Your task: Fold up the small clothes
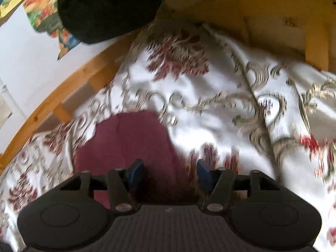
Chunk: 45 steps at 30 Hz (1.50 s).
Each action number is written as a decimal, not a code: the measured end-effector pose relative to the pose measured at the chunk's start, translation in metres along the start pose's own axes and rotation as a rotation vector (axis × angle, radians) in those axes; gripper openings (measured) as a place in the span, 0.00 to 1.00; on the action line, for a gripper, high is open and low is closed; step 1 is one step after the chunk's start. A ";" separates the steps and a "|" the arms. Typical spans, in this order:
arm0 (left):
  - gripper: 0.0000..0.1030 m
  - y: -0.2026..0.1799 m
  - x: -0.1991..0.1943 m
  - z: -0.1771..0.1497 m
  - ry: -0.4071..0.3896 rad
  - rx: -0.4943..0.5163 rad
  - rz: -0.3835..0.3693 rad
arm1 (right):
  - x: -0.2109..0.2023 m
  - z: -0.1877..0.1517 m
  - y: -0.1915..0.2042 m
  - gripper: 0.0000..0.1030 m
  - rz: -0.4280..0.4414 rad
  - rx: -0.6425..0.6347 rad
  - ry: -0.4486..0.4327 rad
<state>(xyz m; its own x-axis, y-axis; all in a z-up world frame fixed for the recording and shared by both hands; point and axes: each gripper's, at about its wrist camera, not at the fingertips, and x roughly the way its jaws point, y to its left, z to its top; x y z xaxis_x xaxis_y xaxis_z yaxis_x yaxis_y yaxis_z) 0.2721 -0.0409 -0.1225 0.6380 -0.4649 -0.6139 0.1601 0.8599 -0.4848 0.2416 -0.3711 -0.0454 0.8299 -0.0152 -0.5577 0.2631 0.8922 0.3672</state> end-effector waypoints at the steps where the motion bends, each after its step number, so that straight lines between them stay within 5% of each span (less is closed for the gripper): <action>1: 1.00 0.000 -0.001 0.000 0.000 0.000 0.002 | 0.008 0.004 0.000 0.47 0.006 -0.012 -0.009; 9: 1.00 0.003 -0.002 0.000 -0.002 -0.009 -0.004 | 0.052 0.006 0.014 0.18 0.100 -0.144 -0.006; 15: 1.00 0.002 -0.001 -0.001 -0.007 -0.013 0.000 | 0.055 -0.001 0.042 0.15 0.118 -0.297 -0.026; 20: 1.00 0.003 0.000 -0.001 -0.006 -0.012 0.000 | 0.052 0.006 0.027 0.15 0.057 -0.233 -0.048; 25: 1.00 0.003 0.000 -0.001 -0.006 -0.014 -0.001 | 0.054 0.011 0.006 0.20 0.104 -0.097 -0.016; 29: 1.00 0.003 0.000 0.000 -0.006 -0.013 -0.001 | 0.062 0.008 -0.004 0.38 0.133 -0.008 0.030; 40: 1.00 0.004 -0.001 0.002 -0.004 -0.026 -0.004 | 0.075 0.002 -0.019 0.48 0.159 0.102 0.072; 45: 0.99 0.001 -0.013 0.008 -0.112 -0.046 -0.033 | 0.077 -0.001 -0.013 0.48 0.138 0.067 0.076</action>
<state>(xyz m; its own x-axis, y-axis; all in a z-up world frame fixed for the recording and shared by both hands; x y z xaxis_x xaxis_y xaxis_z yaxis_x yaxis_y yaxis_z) 0.2700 -0.0326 -0.1100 0.7138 -0.4638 -0.5249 0.1495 0.8330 -0.5328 0.3015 -0.3840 -0.0938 0.8216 0.1420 -0.5521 0.1832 0.8514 0.4916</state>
